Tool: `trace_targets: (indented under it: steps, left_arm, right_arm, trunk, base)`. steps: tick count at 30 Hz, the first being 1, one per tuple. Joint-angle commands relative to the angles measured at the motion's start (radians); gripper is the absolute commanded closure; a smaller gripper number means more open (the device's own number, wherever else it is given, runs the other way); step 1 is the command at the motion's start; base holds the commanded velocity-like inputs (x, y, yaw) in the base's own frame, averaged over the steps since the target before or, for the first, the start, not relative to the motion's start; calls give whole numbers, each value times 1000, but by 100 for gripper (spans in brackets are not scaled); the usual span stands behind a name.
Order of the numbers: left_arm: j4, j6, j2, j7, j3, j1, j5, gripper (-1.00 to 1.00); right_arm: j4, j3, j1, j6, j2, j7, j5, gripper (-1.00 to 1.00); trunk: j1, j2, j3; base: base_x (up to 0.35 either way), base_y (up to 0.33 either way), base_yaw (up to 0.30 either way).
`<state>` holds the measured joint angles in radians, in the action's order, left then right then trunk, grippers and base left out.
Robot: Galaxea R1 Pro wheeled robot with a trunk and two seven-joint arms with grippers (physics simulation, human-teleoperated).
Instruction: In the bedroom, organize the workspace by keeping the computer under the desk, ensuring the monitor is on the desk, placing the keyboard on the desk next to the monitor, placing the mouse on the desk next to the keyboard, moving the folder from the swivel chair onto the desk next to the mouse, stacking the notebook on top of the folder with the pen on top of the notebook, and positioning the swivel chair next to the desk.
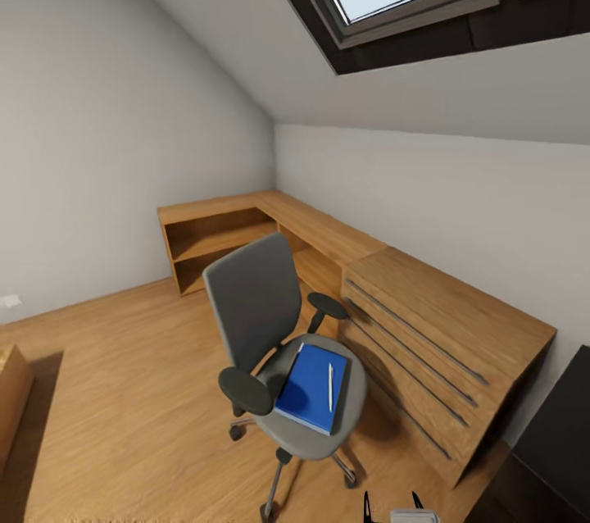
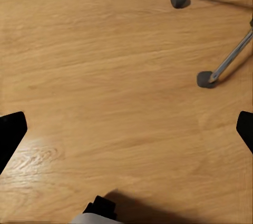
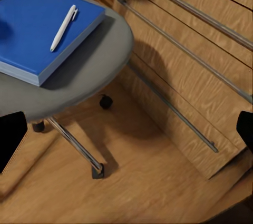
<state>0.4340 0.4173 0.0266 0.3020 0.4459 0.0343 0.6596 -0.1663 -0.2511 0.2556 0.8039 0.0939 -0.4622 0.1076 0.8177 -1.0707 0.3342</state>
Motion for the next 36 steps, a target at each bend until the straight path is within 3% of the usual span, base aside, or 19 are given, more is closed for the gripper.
trace_targets:
  steps: [1,12,22,30,36]
  left_arm:
    - [1,3,1,8,8,1,5,-100]
    - [3,2,1,12,4,1,5,-100]
    - [3,0,2,13,-1,1,8,-100]
    - [3,-4,3,12,-81,1,8,-100]
    - [4,-5,3,11,-94,1,8,-100]
  right_arm:
    - [1,0,1,-1,0,-10,11,-100]
    - [16,2,1,-4,0,-7,8,-100]
    - [19,5,1,-5,-2,-7,6,-100]
    - [18,6,1,-5,-6,-6,5,-100]
    - [17,7,1,-5,-7,-5,4,-100]
  trunk:
    - [0,-1,2]
    - [0,-1,10]
    - [38,-71,51]
    - [69,-127,79]
    - [92,-169,98]
  base:
    - [0,0,259]
    - [0,0,256]
    - [0,0,235]
    - [0,0,102]
    - [0,0,7]
